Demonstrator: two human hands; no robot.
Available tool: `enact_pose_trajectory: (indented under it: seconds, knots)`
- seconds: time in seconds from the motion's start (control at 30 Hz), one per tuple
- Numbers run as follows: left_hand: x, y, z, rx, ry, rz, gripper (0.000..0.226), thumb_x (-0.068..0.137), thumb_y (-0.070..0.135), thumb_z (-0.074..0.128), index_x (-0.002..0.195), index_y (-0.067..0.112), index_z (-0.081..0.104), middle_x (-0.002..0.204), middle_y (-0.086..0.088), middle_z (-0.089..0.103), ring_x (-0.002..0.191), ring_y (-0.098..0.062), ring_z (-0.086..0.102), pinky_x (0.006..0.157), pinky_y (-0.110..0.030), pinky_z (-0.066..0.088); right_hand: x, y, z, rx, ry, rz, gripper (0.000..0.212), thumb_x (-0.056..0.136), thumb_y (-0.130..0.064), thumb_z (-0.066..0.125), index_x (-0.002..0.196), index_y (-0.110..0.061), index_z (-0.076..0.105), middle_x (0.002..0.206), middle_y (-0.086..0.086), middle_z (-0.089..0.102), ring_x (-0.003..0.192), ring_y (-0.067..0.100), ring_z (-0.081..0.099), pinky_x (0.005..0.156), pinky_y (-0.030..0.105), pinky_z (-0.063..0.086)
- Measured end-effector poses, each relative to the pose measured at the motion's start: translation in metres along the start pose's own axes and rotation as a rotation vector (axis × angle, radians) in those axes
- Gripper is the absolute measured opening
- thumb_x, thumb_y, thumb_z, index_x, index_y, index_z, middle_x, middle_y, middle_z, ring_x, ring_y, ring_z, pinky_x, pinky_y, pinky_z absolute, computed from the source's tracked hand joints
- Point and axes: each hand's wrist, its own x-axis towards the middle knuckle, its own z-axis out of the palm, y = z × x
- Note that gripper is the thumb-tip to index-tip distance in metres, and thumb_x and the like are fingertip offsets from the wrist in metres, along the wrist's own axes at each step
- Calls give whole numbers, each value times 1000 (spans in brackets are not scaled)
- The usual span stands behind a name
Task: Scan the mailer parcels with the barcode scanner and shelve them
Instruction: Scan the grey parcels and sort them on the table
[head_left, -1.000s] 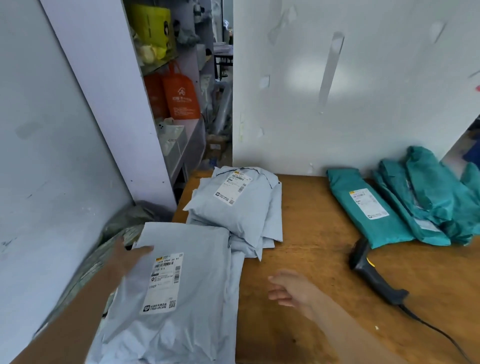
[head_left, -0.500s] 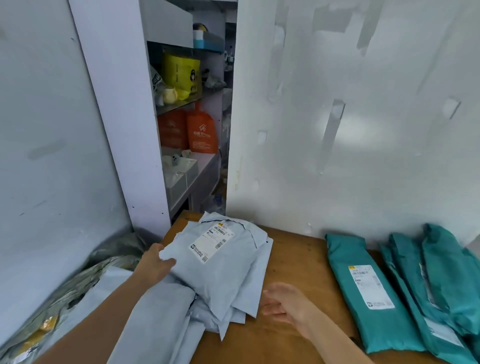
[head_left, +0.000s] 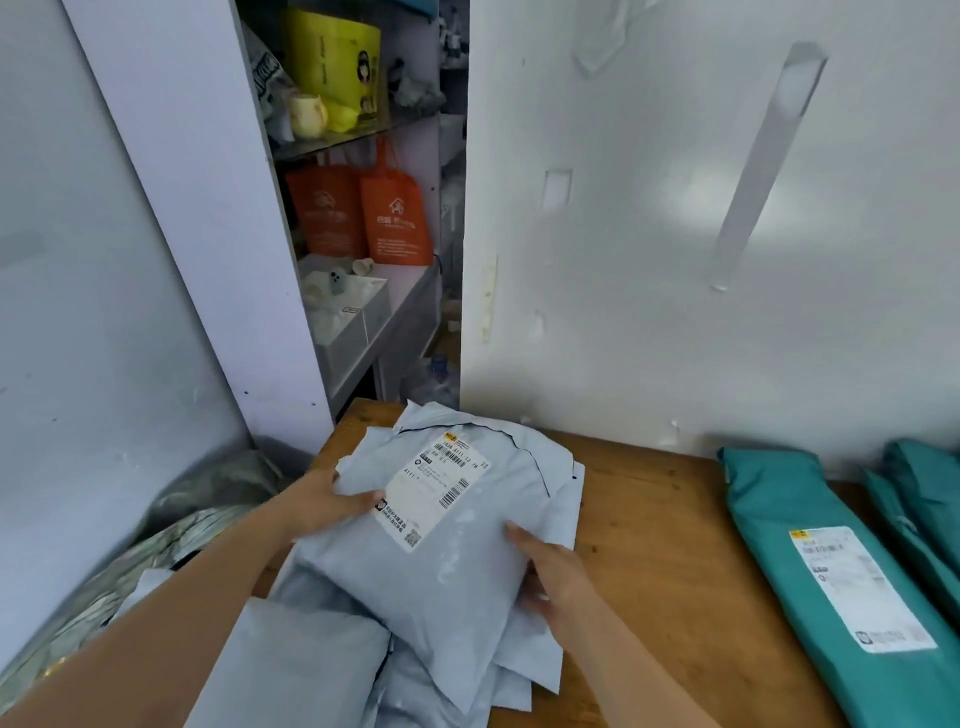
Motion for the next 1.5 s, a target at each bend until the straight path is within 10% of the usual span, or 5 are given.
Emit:
enact_pose_trajectory:
  seconds: [0.13, 0.63, 0.9, 1.3, 1.5]
  knots:
    - [-3, 5, -6, -199, -94, -24, 127, 32, 66, 86, 140, 16, 39, 144, -2, 45, 128, -27, 45, 110, -43, 37, -6, -2, -1, 76, -14, -58, 25, 79, -7, 75, 102, -4, 66, 97, 9, 73, 84, 23, 68, 53, 26, 53]
    - [-121, 90, 118, -664, -352, 124, 53, 72, 12, 78, 117, 16, 50, 121, -6, 59, 115, -27, 56, 100, -42, 46, -101, -14, -145, 139, 280, -183, 60, 84, -1, 67, 137, -18, 45, 125, 0, 55, 104, 22, 55, 87, 38, 48]
    - [-162, 68, 206, -88, -75, 191, 16, 84, 22, 66, 92, 20, 52, 100, -7, 61, 99, -24, 61, 84, -32, 50, -105, 32, -204, 16, 261, -40, 63, 78, 8, 64, 133, -17, 44, 129, 5, 54, 113, 29, 55, 101, 50, 46]
    - [-194, 59, 200, -541, -33, -406, 92, 56, 39, 84, 127, -4, 44, 89, -19, 62, 78, -32, 62, 73, -40, 54, -116, 36, -190, 8, 25, 19, 32, 71, -10, 84, 98, -8, 67, 91, 9, 75, 81, 24, 72, 58, 28, 57]
    - [-189, 47, 197, -437, -197, -246, 79, 47, 49, 86, 101, -3, 63, 99, -18, 70, 86, -31, 68, 79, -41, 58, -129, 45, -188, -400, 288, -229, 55, 85, -15, 72, 134, -10, 48, 131, -2, 53, 123, 23, 52, 102, 33, 43]
